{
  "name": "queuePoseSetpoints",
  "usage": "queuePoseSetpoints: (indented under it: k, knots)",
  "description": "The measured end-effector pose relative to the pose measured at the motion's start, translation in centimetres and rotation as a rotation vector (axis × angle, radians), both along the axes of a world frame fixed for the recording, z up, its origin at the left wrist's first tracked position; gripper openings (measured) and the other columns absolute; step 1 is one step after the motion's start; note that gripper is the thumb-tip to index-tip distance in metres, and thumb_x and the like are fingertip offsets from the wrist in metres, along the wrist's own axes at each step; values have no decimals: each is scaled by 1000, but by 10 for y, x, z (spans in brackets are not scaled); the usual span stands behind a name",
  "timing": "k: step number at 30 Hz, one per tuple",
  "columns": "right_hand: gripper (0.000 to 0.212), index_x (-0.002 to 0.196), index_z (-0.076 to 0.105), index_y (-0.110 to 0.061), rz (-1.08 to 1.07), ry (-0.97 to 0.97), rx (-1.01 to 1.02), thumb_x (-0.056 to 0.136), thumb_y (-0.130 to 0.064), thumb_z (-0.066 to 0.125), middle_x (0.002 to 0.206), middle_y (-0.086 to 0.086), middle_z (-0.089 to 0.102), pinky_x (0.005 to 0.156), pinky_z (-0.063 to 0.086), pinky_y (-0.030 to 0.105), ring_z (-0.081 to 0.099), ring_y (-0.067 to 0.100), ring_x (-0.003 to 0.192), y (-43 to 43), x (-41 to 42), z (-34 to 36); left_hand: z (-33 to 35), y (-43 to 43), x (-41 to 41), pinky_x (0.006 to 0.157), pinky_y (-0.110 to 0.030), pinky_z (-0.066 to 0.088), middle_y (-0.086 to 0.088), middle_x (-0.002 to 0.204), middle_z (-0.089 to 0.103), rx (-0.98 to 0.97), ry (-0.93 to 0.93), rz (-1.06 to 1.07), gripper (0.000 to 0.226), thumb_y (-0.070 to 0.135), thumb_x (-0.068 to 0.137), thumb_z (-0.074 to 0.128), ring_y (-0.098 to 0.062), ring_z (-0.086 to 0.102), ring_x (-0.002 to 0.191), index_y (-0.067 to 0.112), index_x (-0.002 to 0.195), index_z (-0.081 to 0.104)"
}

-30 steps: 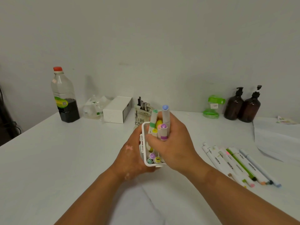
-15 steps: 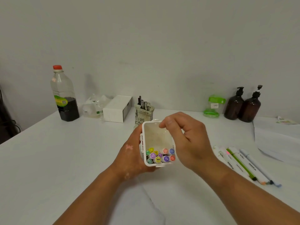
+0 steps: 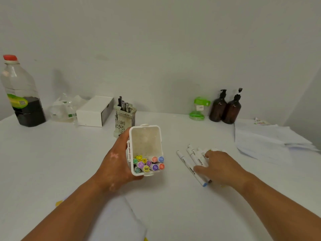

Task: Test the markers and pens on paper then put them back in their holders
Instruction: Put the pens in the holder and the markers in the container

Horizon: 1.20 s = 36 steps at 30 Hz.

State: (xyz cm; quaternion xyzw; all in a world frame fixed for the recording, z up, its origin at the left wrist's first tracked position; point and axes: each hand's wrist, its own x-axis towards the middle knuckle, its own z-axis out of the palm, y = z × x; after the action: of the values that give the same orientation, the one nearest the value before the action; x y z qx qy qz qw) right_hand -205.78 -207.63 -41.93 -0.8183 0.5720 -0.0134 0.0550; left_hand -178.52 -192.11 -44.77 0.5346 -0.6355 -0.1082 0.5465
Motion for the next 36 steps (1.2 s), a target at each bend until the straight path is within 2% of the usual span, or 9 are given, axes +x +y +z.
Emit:
queuePoseSetpoints:
  k: [4,12,17,22,25,28,30,32,36]
  knots:
    - [63,90,52,-25,-7,1,-29,63,-82,53,92,-7,52,60,40,30,54,11,81,-1,16,-8,-1,0,2,95,-10,45,26,137,51,-9,-15,-15,102,53,53,89,-1,53,127,61,137,30]
    - [57,104,50,-22,-22,19,37,69,-65,67,108,3,48,66,43,32,57,17,84,-6,44,-10,-5,0,8,95,-12,47,25,135,53,-14,-7,-53,103,30,60,95,-3,53,128,38,143,33]
    - [53,104,42,-19,14,-38,44,71,-51,68,101,5,60,60,38,32,58,22,90,-9,51,-10,2,2,4,93,-6,44,30,136,50,-38,-77,-20,106,51,54,89,3,53,126,59,140,27]
    - [35,90,42,-18,8,-56,71,76,-37,68,77,-6,54,45,36,26,55,8,61,-5,59,-11,1,3,6,96,-10,45,26,137,50,-49,-77,-34,104,51,57,89,-3,53,128,56,141,28]
    - [20,74,46,-23,34,-18,68,76,-28,64,70,-7,56,46,35,24,52,9,60,-3,62,-10,1,2,5,97,-12,46,25,137,51,-39,-67,-42,102,55,57,88,-3,53,128,54,141,30]
    - [15,76,51,-19,-8,-78,108,72,-24,65,71,-3,62,45,38,22,59,13,59,-1,58,-9,1,4,6,96,-12,47,25,136,52,-32,-53,-45,101,59,57,88,-2,54,127,54,141,31]
    - [15,82,56,-15,-48,-282,200,72,-20,67,70,2,68,46,44,21,66,17,55,-1,54,-3,2,5,6,96,-11,47,25,137,52,-28,-56,-33,101,65,57,85,-2,54,127,56,141,30]
    - [19,89,62,-6,-70,-692,357,73,-10,71,68,8,71,49,52,29,68,21,52,3,52,13,2,5,6,97,-15,48,24,138,51,-28,-59,-28,102,67,56,85,-4,53,128,55,141,29]
    - [20,94,65,-6,178,-1391,566,78,4,72,74,10,67,58,52,34,65,21,60,26,62,67,5,5,3,98,-16,48,26,137,51,-27,-25,-30,98,70,55,83,-5,53,129,61,138,30]
